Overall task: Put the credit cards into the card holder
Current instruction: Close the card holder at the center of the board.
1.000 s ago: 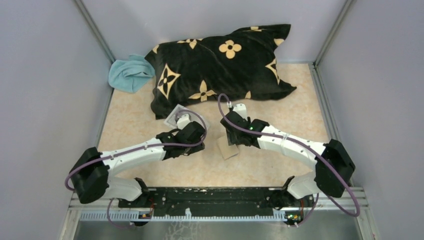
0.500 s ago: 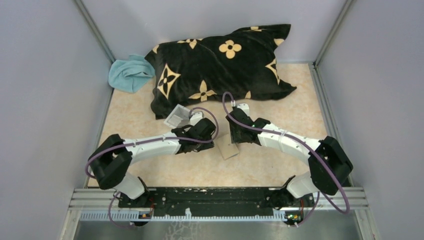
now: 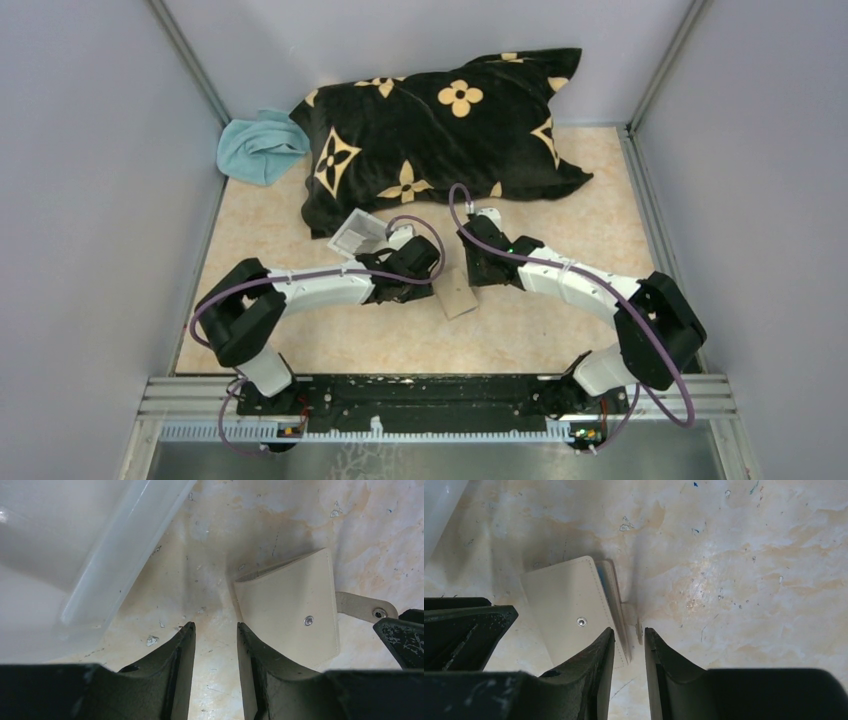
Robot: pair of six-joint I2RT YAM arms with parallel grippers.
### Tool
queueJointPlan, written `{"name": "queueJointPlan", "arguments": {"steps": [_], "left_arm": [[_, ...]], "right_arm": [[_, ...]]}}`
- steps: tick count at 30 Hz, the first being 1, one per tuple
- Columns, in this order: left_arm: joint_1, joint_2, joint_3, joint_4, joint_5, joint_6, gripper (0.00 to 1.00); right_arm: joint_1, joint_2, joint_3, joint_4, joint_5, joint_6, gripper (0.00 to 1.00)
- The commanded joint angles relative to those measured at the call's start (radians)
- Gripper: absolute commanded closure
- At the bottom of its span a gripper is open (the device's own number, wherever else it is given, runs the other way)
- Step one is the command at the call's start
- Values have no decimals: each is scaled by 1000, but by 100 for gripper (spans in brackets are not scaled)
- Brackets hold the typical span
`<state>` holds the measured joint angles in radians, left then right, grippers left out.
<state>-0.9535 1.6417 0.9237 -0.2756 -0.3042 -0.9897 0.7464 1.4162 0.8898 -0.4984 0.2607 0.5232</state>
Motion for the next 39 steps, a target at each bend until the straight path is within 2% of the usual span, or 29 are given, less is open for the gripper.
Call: {"name": "queueJointPlan", "arguments": {"steps": [1,6,10,23,33,39], "left_arm": [[-4,19,36,12,10,5,57],[-5,33,48,12,13,0,57],[-5,49,57,12,16,-3,57],[-16,79,75,3,17,-25,58],[-27,90,80,-11,10,-37,58],[-31,100,87,-18,10,-41,58]], "right_arm": [[-17,-1,-16,38,-15,-13,71],[-28,0,-23,43,-27,-21,75],[-33,2,-25,45,-36,-30,82],[-44,-20,-11,42,-59,-51,84],[-50,-28,-12,45,-72,-63,93],[-50,-32,4,38,-85,-68,92]]}}
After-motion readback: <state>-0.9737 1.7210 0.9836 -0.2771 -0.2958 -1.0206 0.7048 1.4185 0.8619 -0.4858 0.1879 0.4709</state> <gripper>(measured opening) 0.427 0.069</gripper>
